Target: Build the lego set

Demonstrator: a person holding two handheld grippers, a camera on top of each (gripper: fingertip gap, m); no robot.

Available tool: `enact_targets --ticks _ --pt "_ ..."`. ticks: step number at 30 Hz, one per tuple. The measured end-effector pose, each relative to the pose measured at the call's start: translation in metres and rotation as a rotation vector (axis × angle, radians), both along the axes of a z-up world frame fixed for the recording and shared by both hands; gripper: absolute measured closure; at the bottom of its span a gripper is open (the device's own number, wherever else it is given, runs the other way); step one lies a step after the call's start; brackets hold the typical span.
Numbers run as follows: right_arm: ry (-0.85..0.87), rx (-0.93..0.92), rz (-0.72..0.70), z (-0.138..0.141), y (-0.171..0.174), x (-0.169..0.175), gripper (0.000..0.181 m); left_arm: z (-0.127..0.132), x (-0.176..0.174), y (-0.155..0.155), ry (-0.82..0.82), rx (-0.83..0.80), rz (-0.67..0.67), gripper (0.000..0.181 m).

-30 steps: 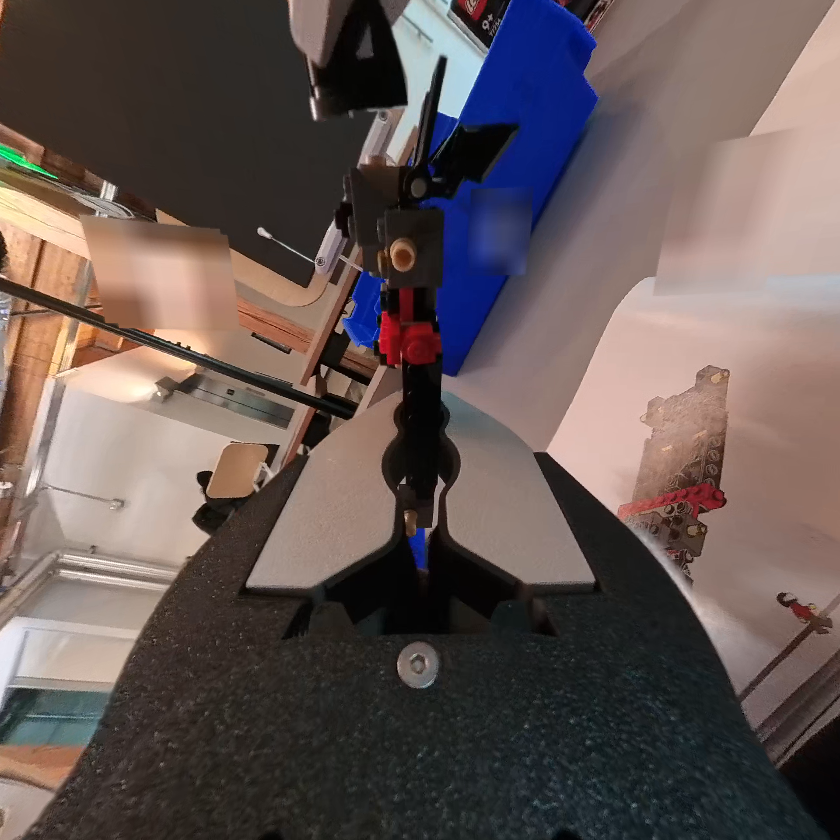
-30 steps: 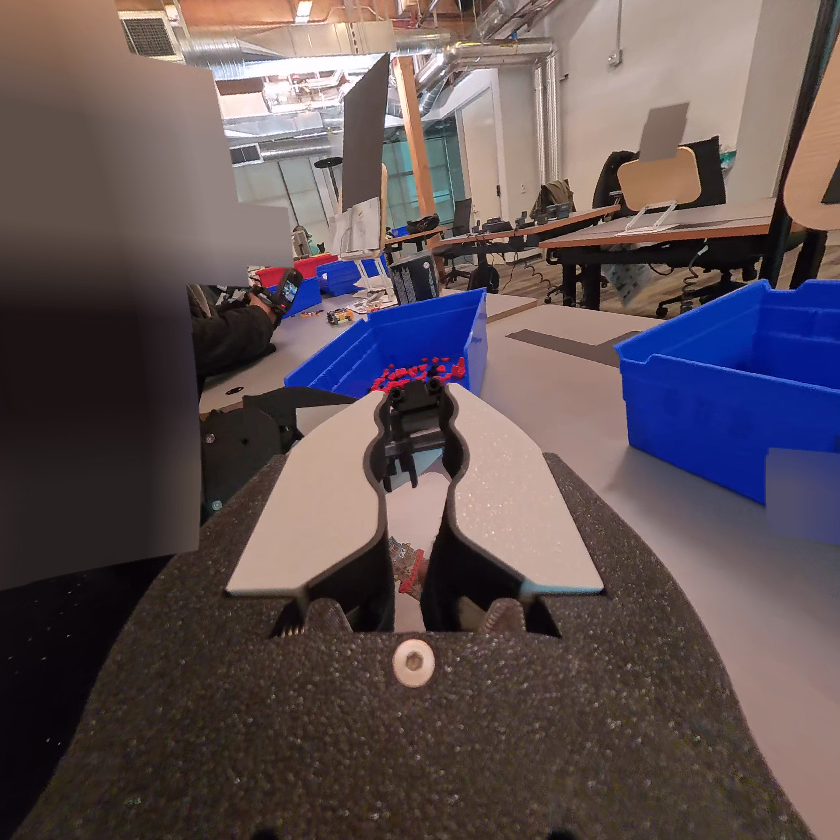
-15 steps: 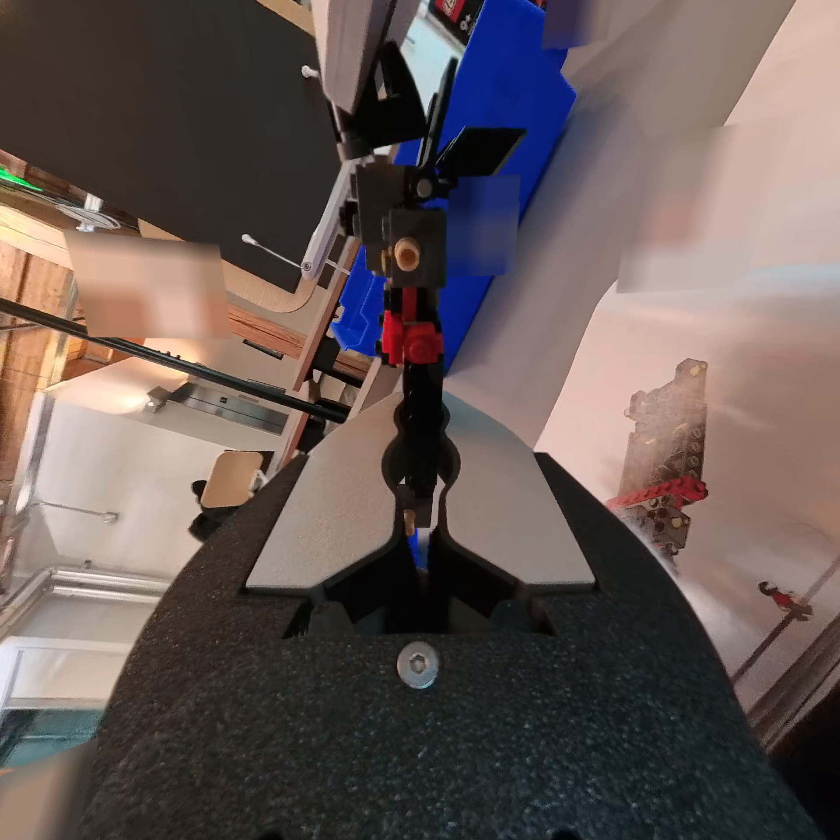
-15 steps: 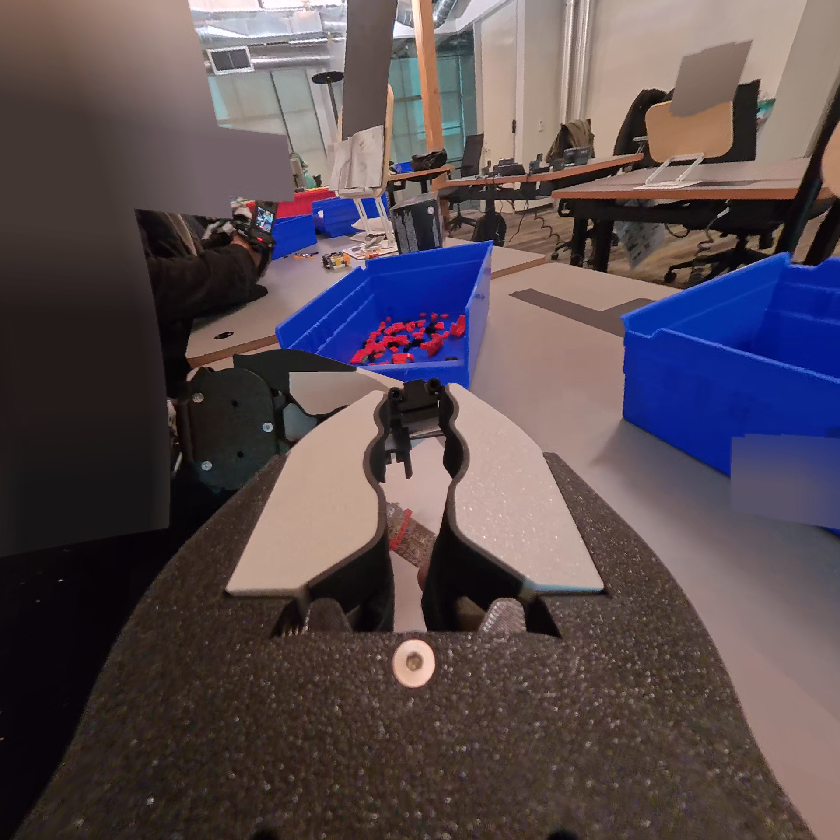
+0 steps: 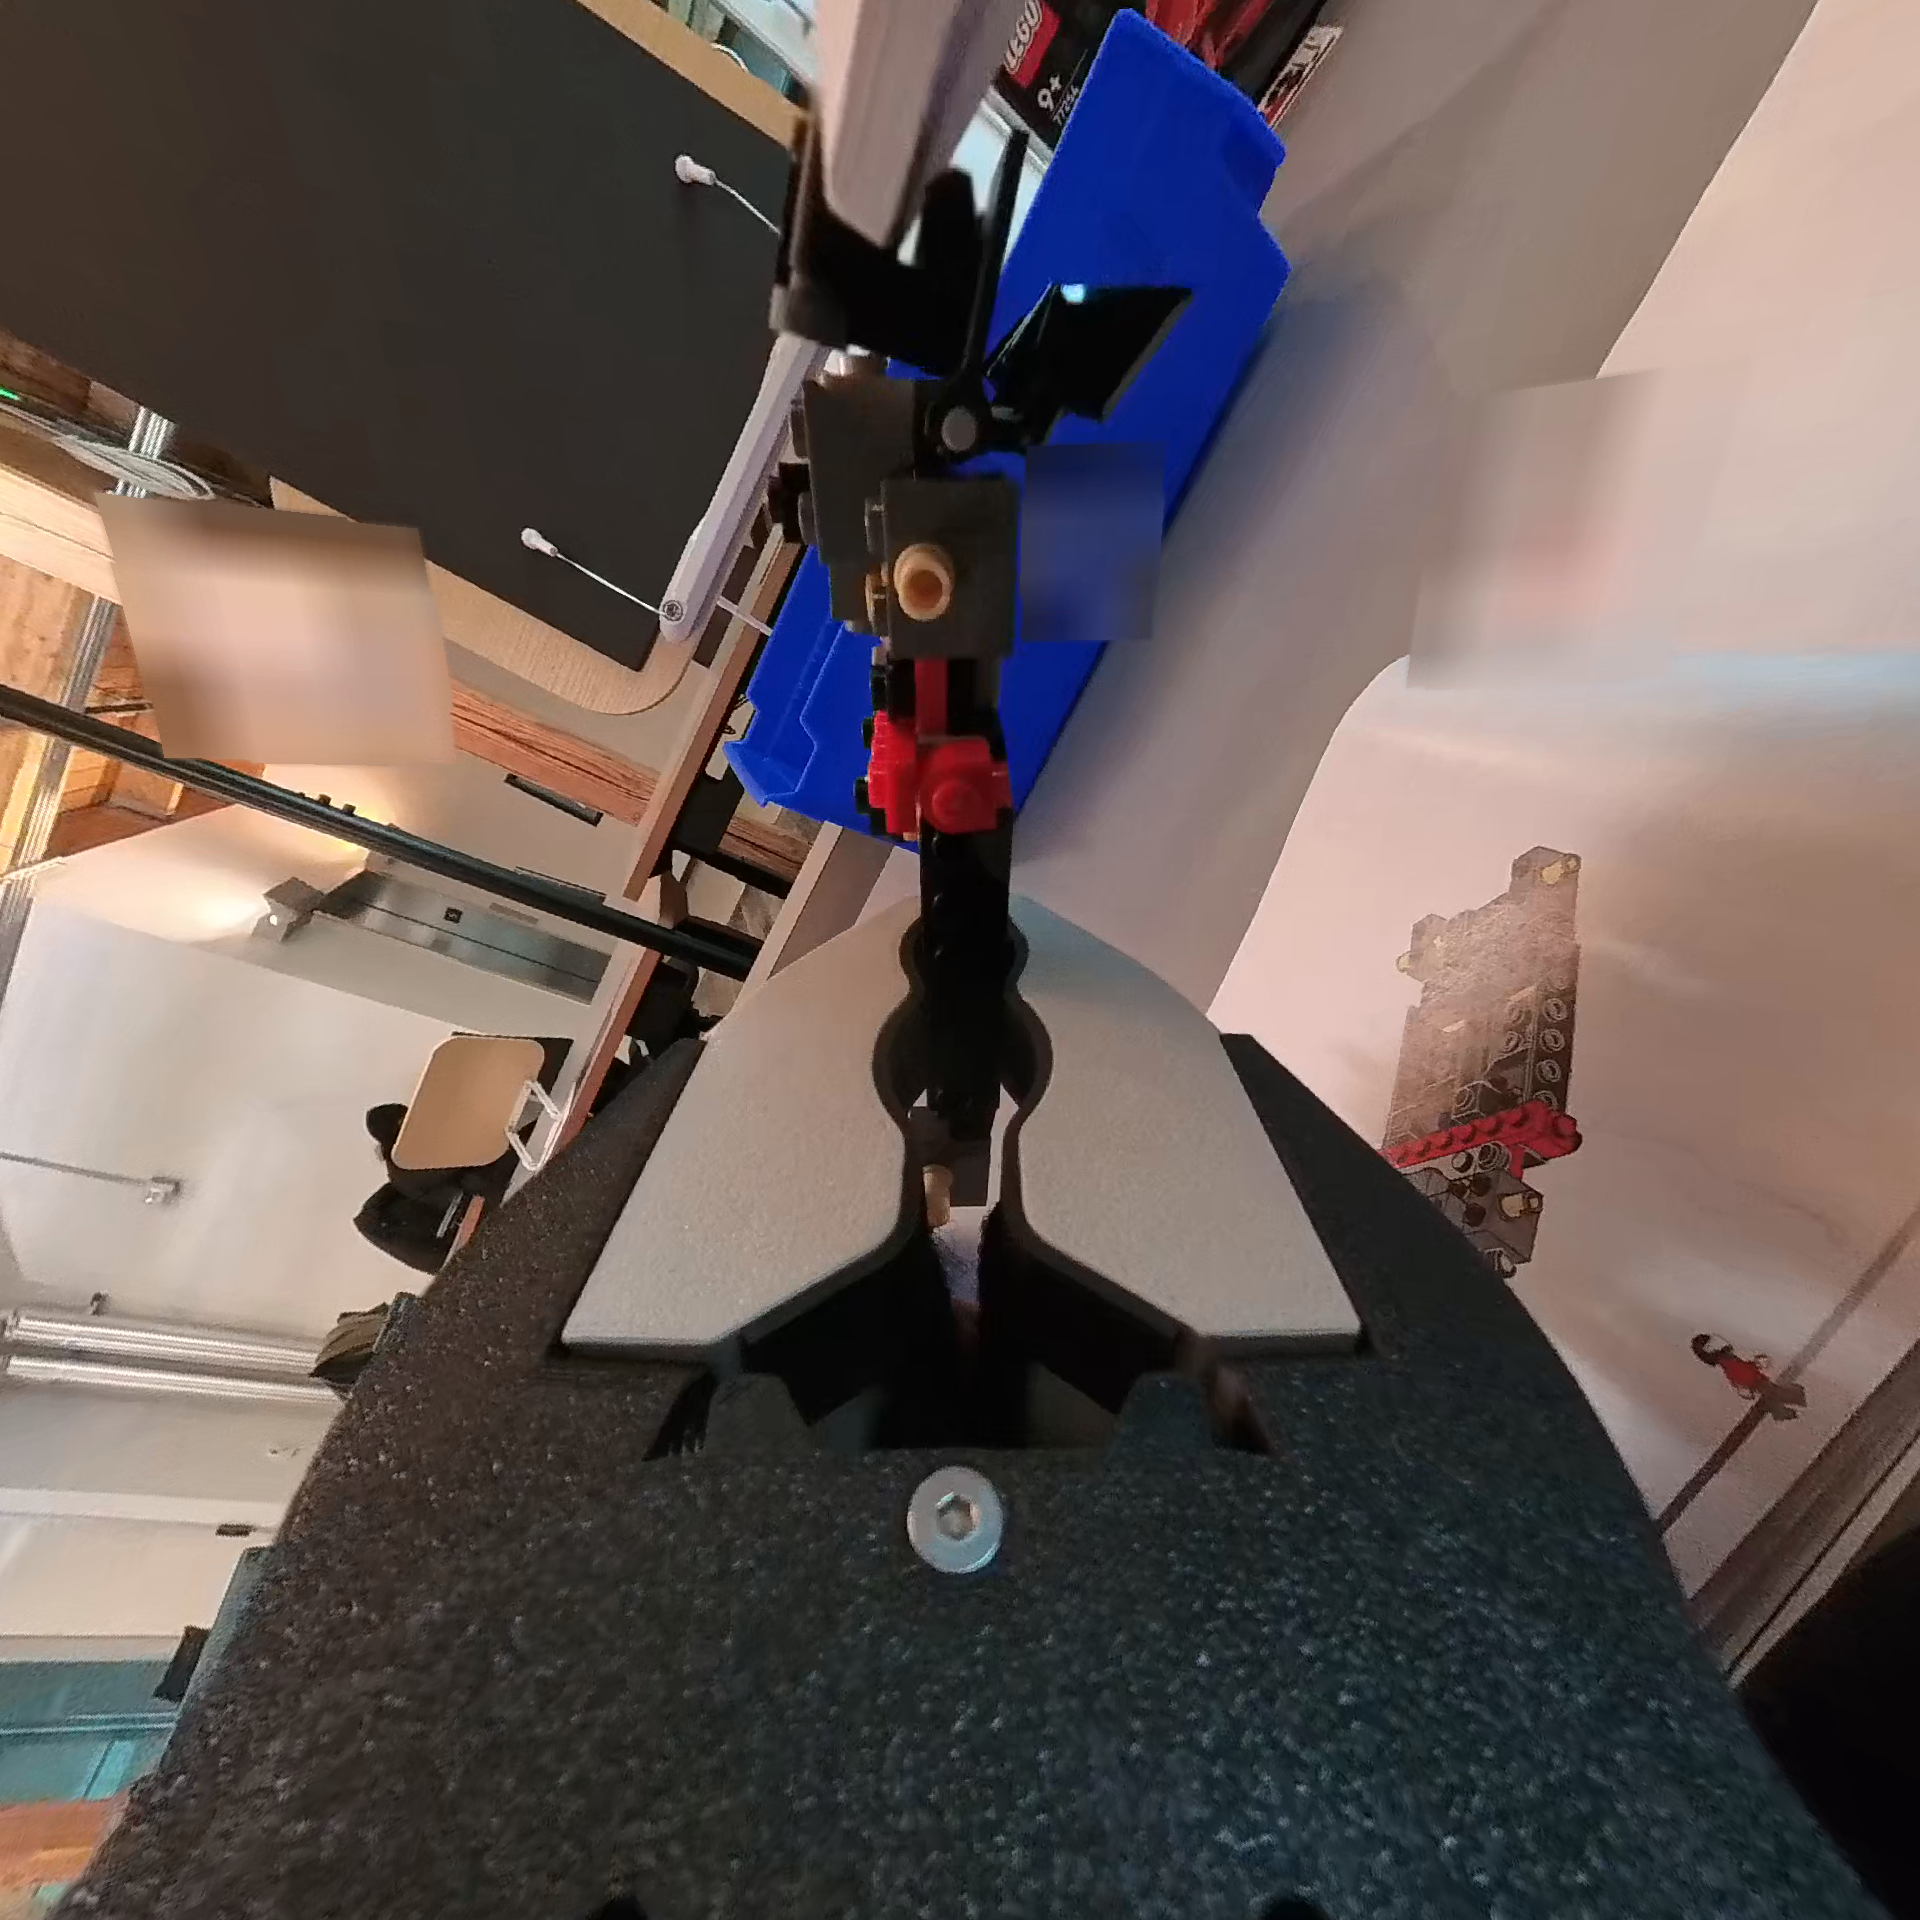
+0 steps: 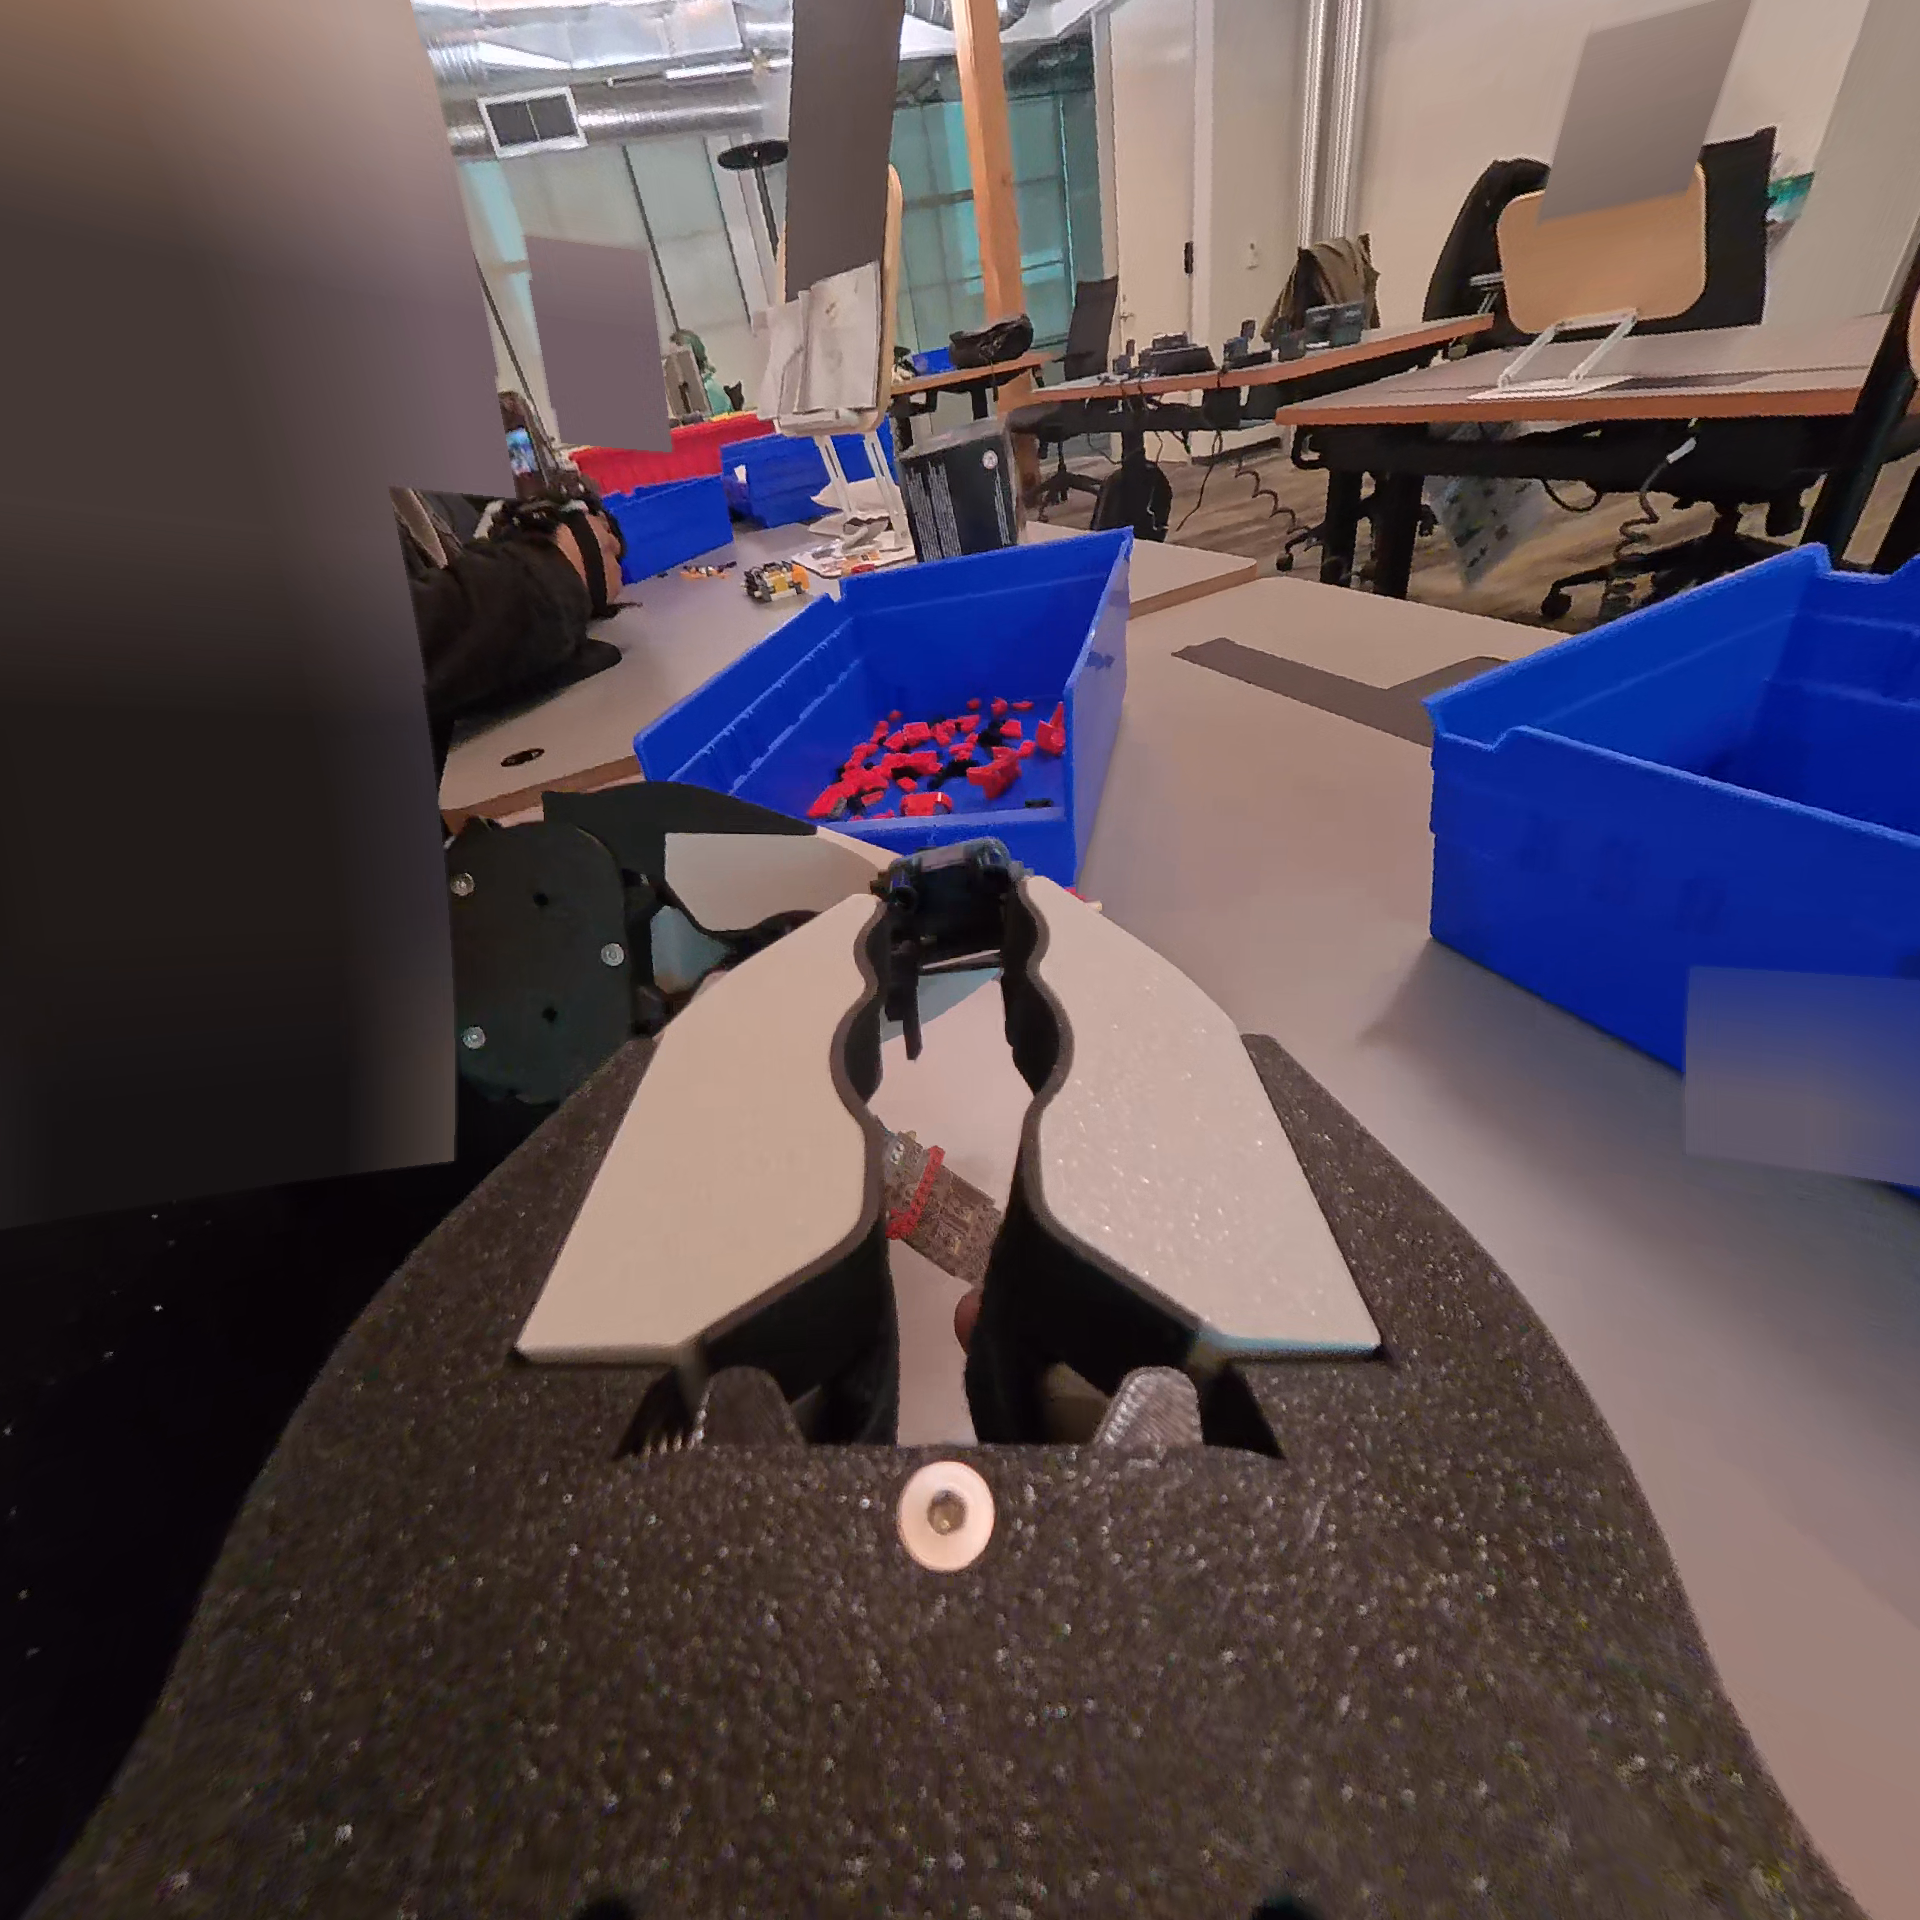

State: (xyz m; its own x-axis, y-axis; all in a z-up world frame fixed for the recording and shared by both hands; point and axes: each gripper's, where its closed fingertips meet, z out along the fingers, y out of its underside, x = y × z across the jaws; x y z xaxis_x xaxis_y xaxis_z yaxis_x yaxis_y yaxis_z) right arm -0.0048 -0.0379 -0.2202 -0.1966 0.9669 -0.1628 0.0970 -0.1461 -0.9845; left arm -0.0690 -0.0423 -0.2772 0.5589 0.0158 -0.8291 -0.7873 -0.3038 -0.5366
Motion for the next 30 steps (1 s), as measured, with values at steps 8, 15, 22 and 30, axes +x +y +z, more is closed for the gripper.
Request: enact_targets --ticks 8,15,22,30 --pt "-0.082 0.087 0.020 -0.007 0.002 0.006 0.161 0.005 -0.004 -0.002 0.161 0.006 0.046 0.173" --pt "-0.108 0.102 0.075 -0.013 0.001 0.011 0.162 0.016 -0.007 -0.006 0.354 0.026 0.108 0.173" --pt "-0.123 -0.020 0.111 -0.021 0.004 0.016 0.163 0.020 -0.005 -0.007 0.476 0.025 0.137 0.173" --pt "-0.211 0.023 0.134 -0.036 0.007 0.021 0.161 0.014 -0.002 -0.004 0.506 -0.006 0.119 0.173"
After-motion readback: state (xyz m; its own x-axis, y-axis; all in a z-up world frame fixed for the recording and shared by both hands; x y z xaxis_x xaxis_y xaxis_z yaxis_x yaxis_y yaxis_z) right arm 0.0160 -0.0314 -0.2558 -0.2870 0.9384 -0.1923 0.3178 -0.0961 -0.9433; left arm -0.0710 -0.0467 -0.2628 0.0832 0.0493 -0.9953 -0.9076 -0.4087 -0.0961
